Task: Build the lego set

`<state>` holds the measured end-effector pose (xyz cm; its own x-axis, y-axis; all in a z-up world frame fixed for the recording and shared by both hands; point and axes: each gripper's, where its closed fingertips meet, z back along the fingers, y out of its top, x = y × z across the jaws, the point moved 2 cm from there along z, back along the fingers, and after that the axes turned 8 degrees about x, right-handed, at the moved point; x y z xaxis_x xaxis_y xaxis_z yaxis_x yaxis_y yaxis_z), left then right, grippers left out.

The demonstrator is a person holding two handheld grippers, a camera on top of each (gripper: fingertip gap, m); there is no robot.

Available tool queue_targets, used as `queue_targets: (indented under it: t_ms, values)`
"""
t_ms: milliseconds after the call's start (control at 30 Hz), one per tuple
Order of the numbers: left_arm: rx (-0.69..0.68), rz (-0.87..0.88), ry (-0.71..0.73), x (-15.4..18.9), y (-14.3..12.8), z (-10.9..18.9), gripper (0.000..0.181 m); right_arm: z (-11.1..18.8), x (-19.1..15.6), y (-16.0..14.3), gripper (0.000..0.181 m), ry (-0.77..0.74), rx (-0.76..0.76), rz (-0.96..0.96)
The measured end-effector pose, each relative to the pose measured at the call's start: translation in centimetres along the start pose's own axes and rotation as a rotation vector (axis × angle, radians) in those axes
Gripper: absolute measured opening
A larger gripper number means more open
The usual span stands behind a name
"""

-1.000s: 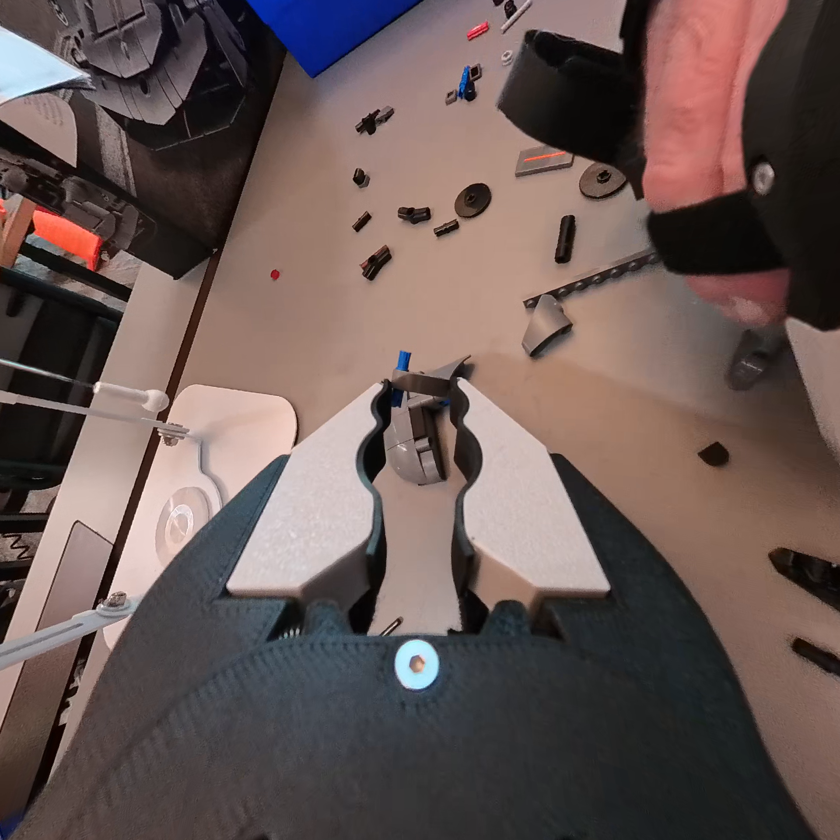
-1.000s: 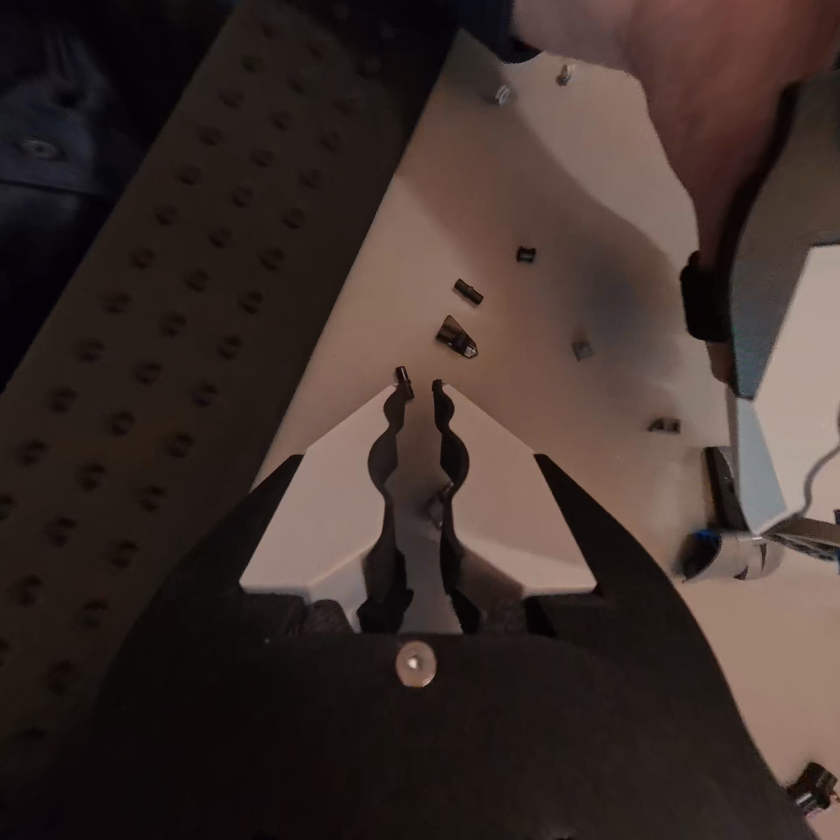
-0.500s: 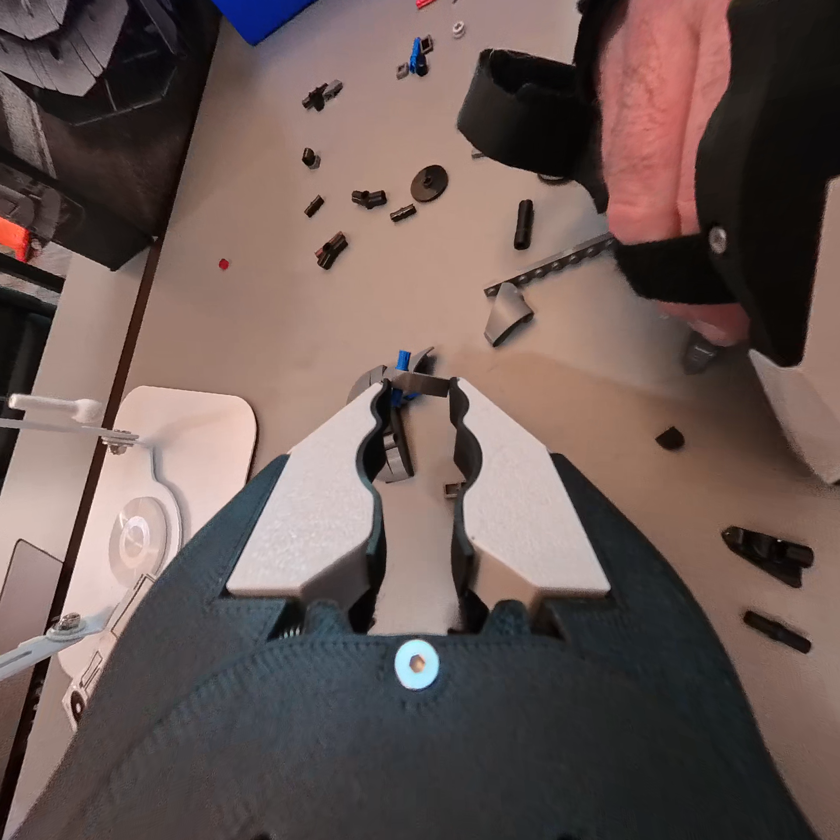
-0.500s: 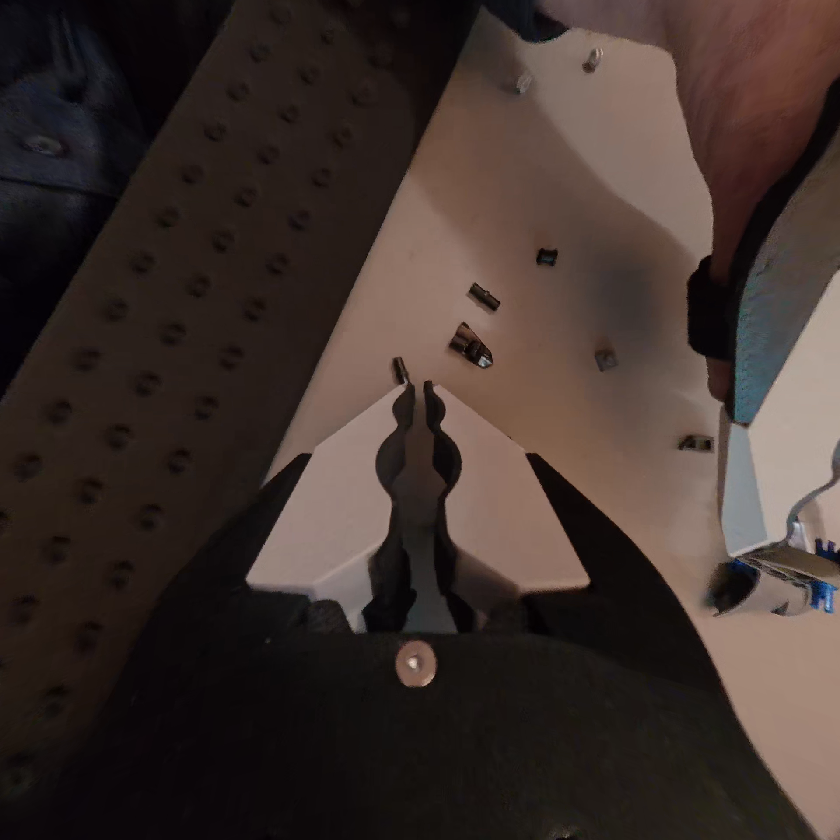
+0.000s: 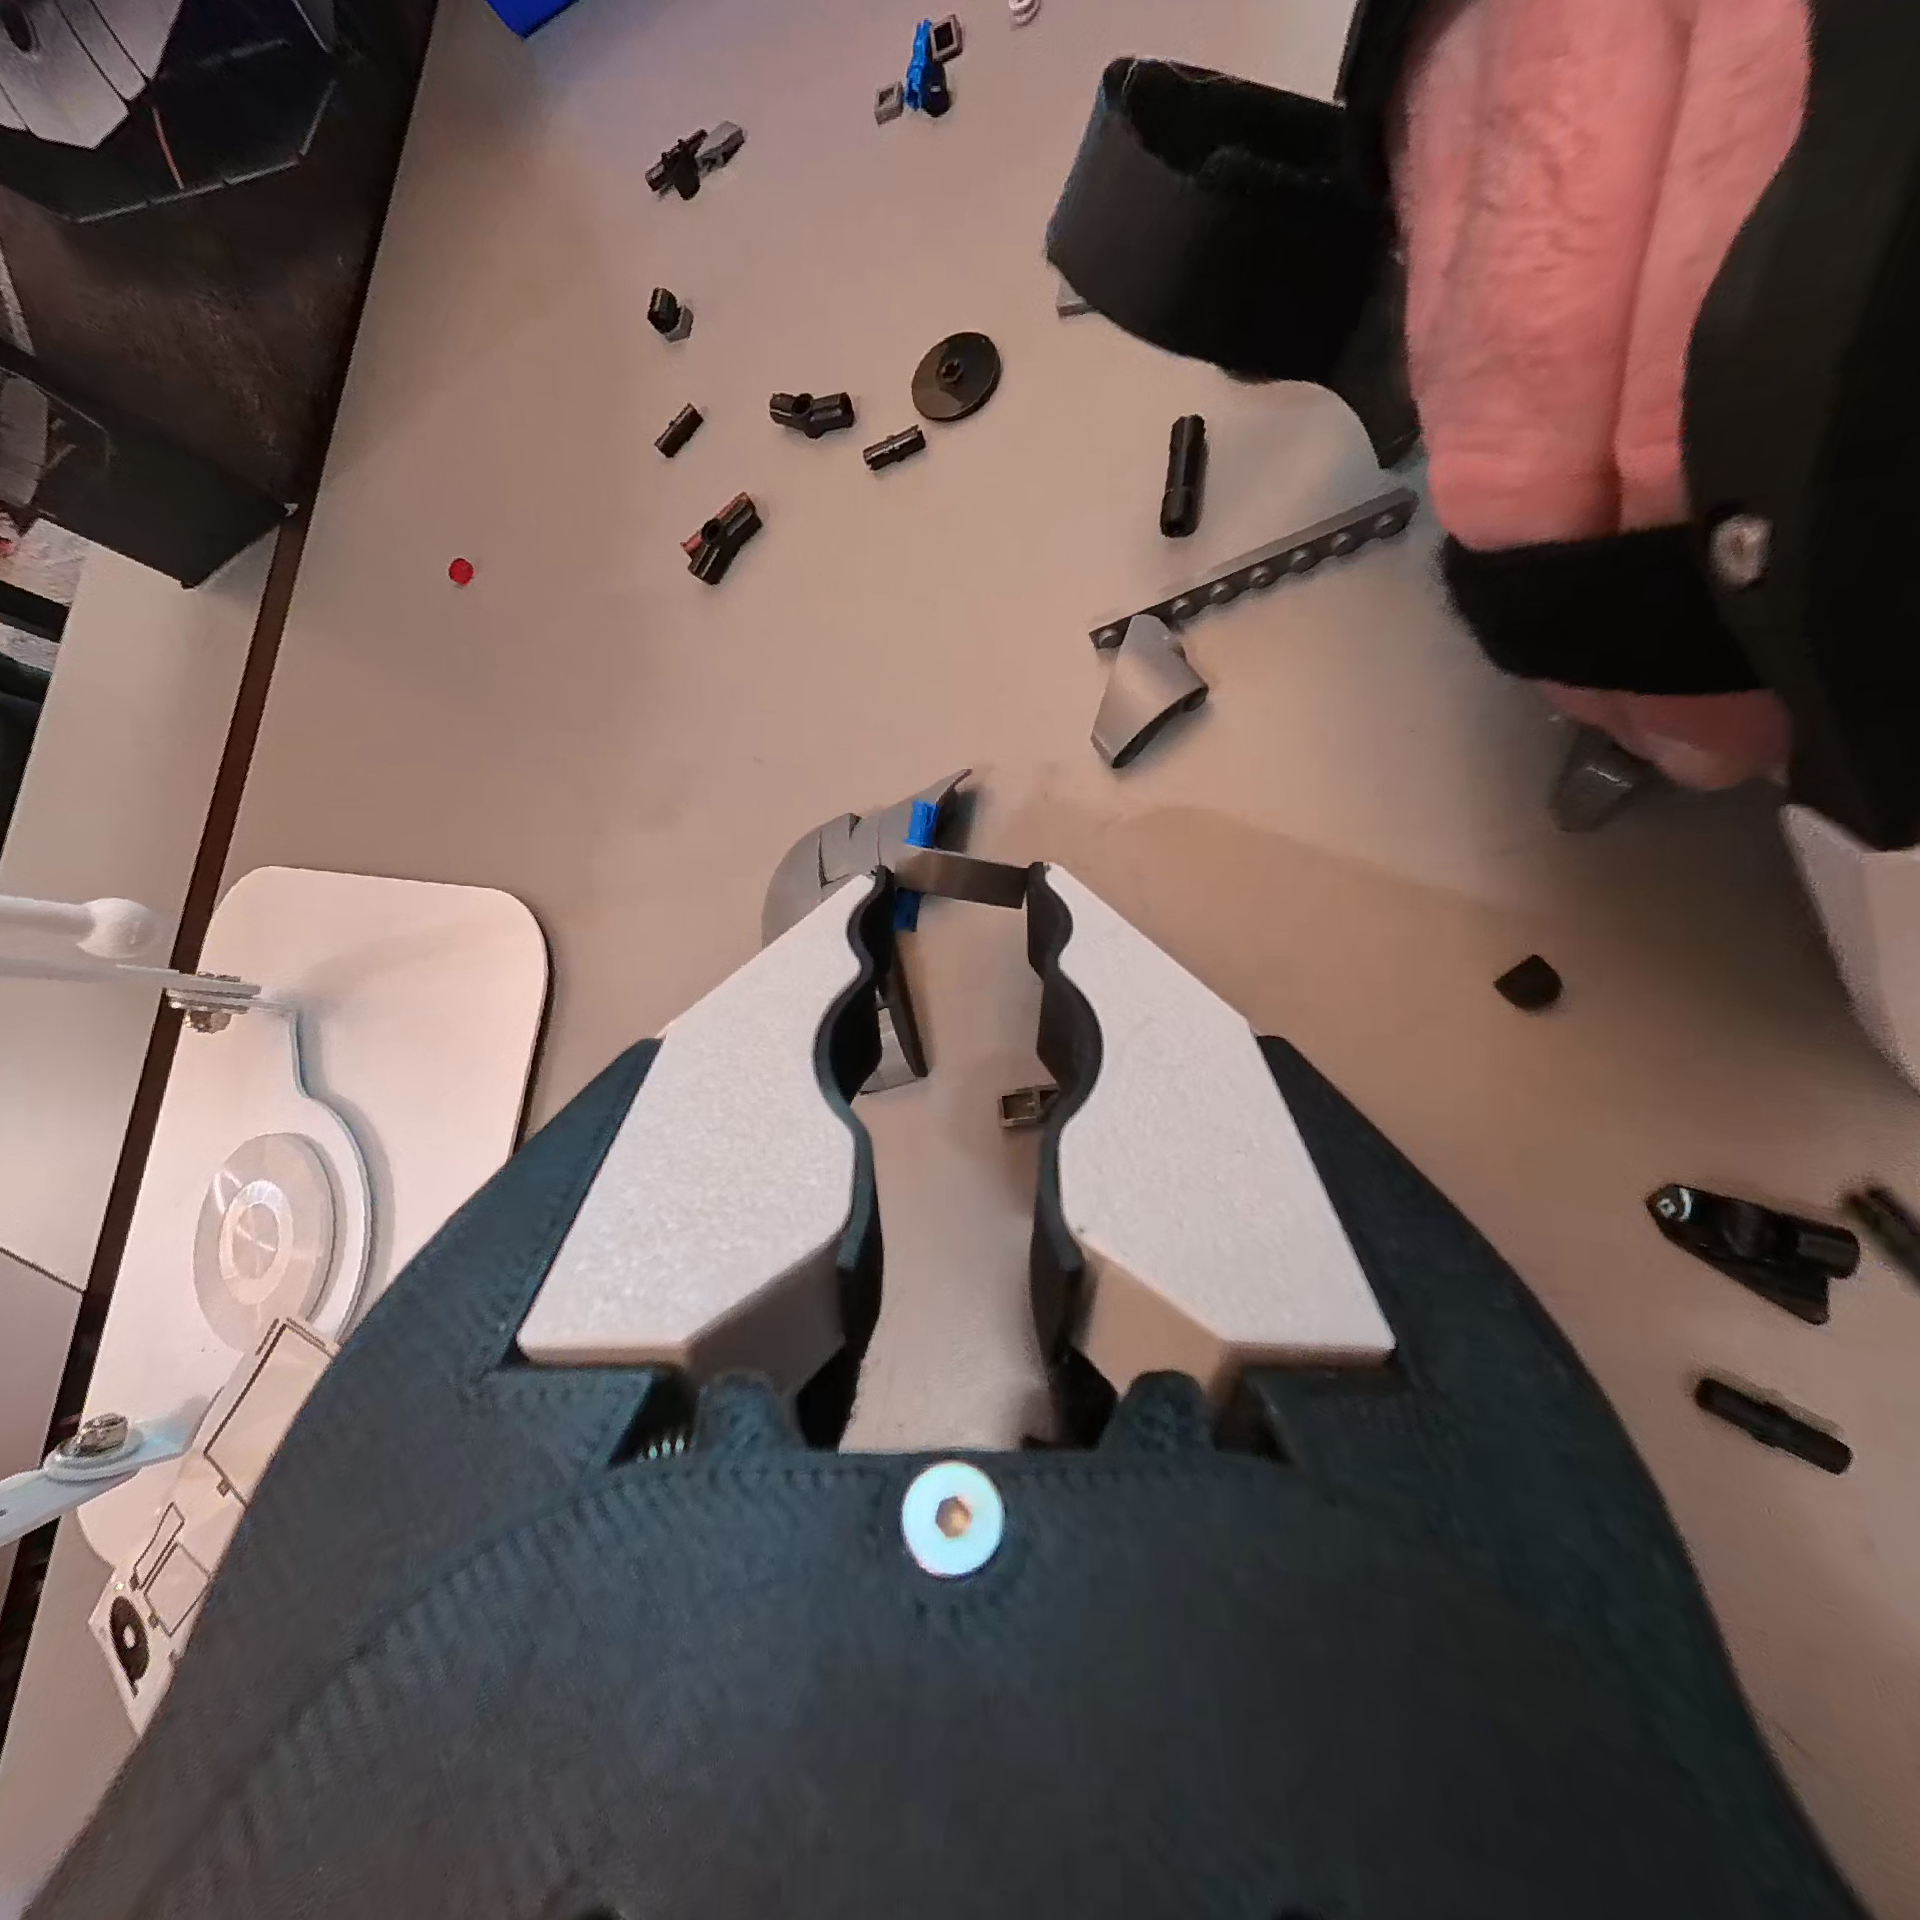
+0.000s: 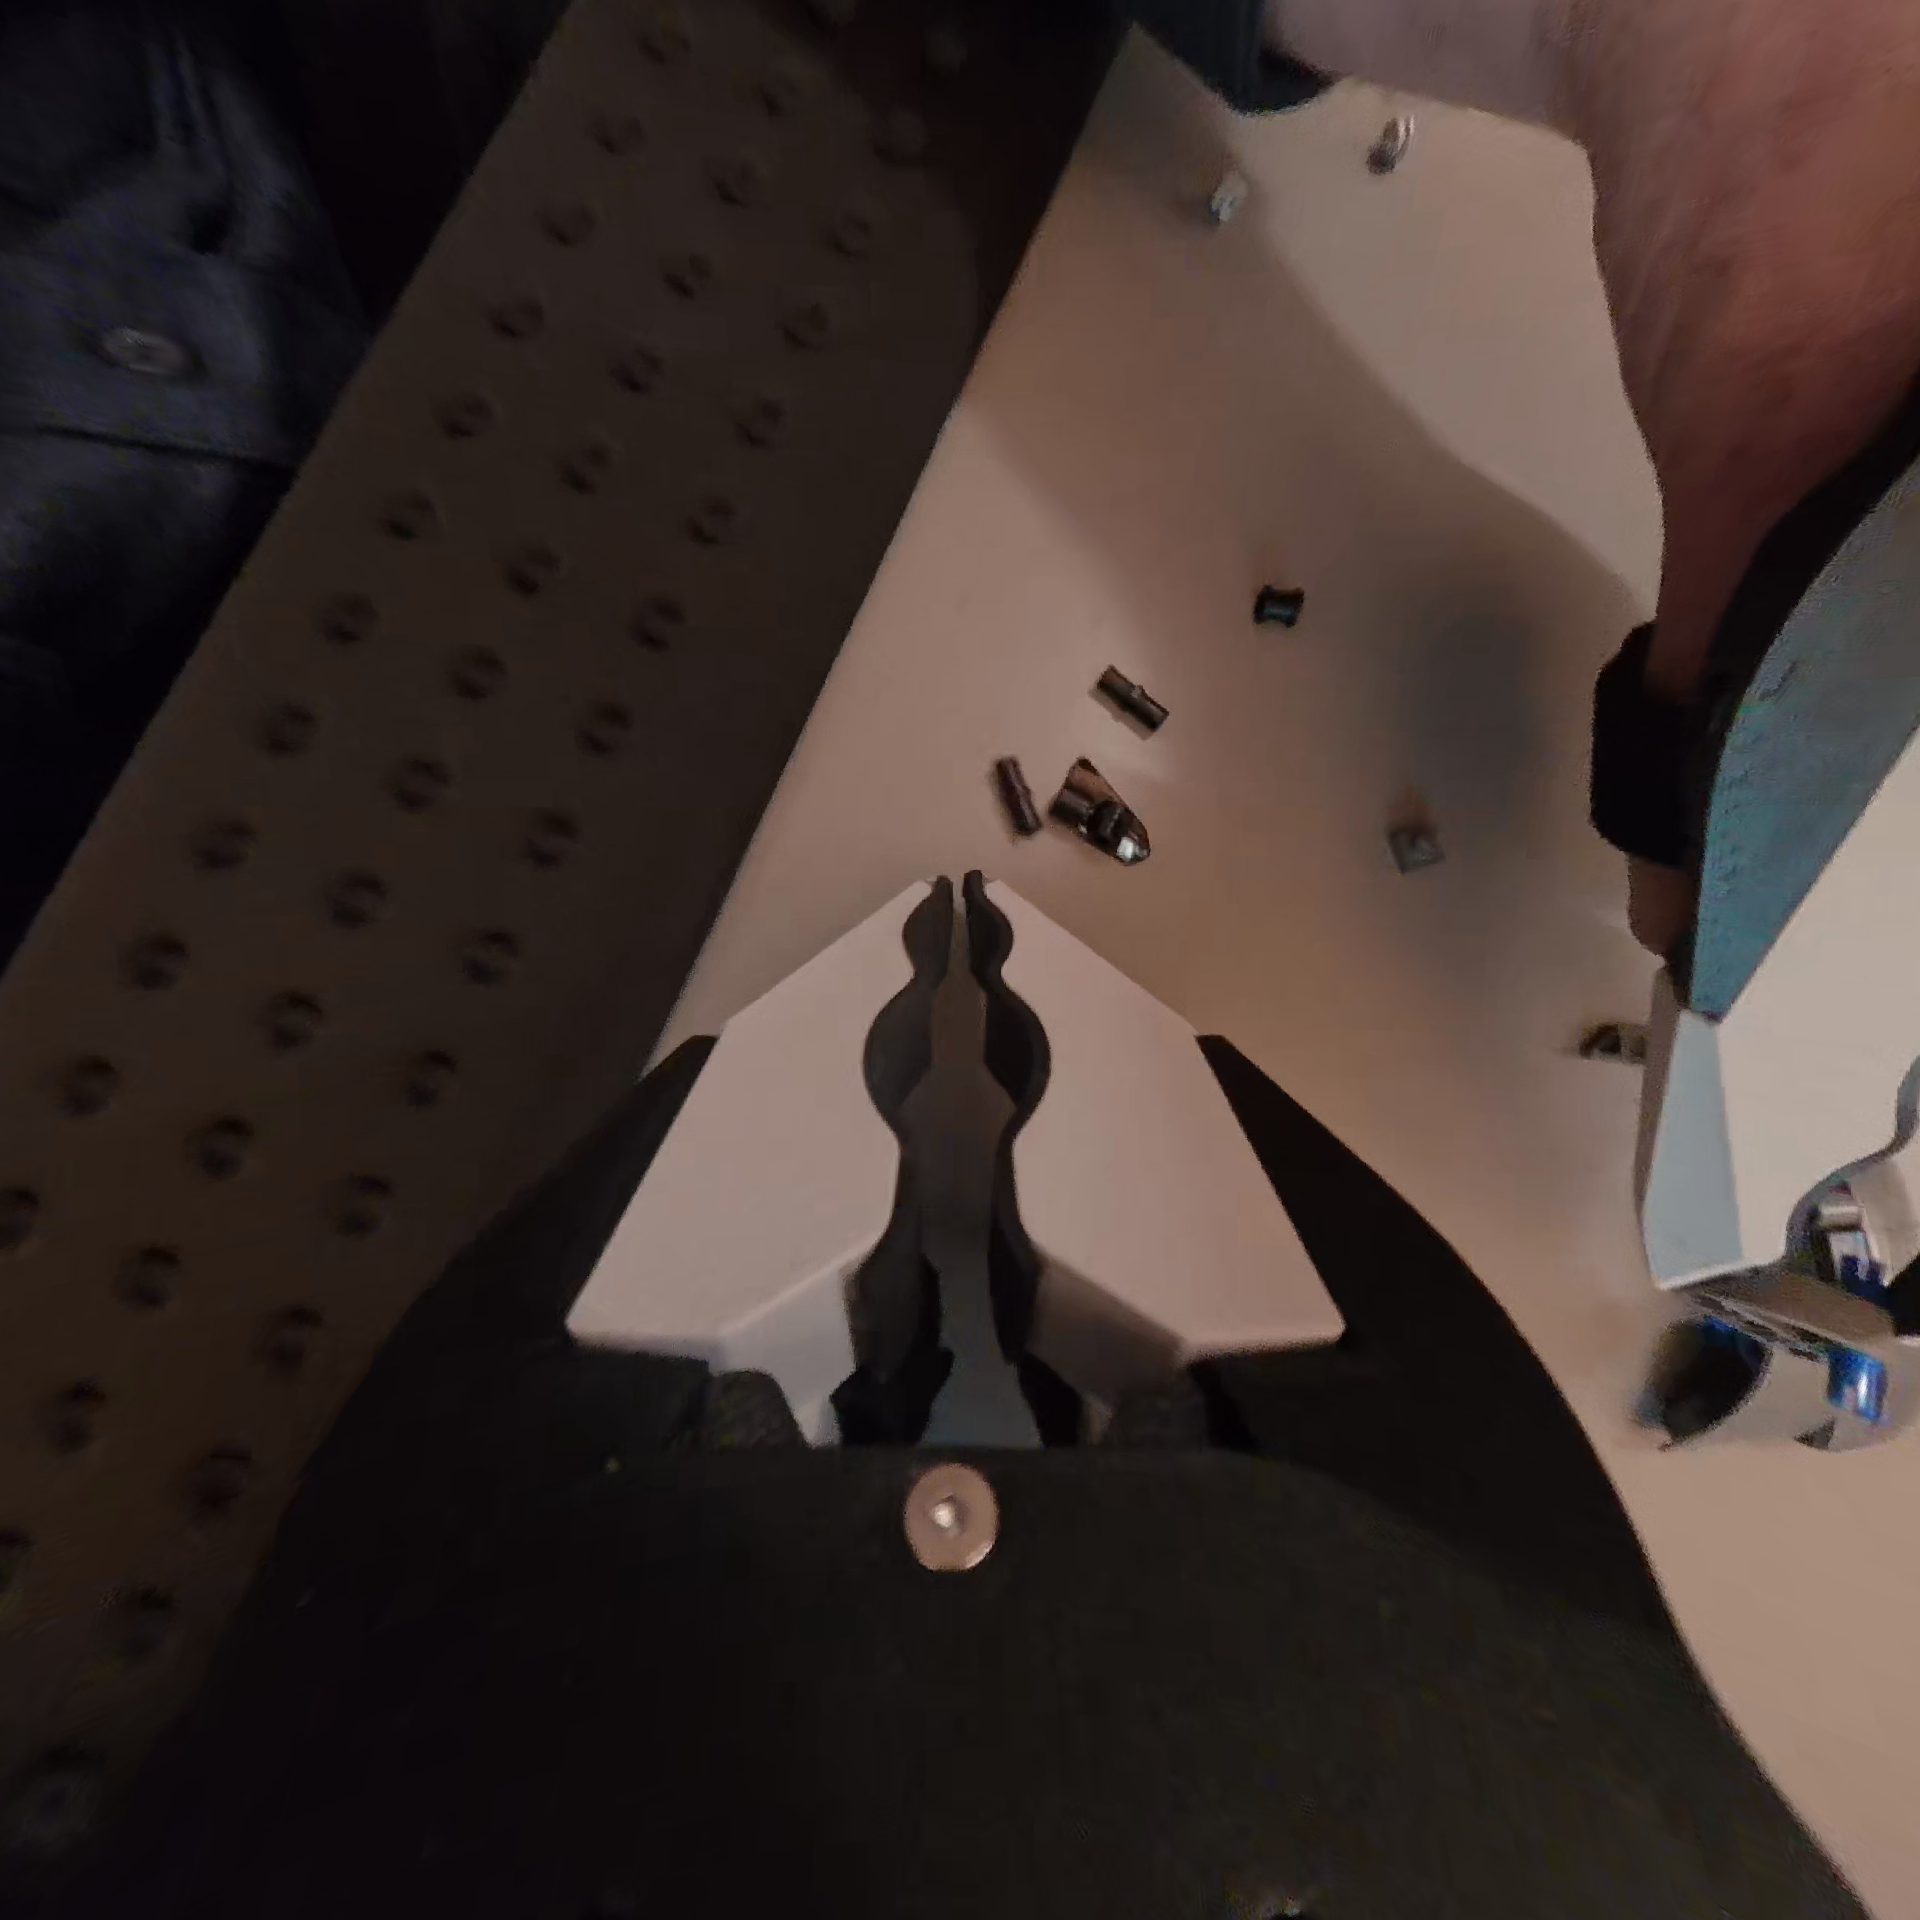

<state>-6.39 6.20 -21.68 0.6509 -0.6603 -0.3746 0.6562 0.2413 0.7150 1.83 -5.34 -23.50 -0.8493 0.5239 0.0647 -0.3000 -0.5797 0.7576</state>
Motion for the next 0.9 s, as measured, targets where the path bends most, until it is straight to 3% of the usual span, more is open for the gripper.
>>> queue_targets:
  t_ms: [267,900]
  values:
    - [-0.007,0.004,-0.003,-0.1,-0.1,0.0,0.023,-0.6,0.7,0.1,0.015,-0.039,-0.014,-0.011]
    - [-0.02,-0.001,-0.006,0.0,-0.3,0.1,0.023,-2.4,0.7,1.1,0.002,-0.047,-0.049,-0.033]
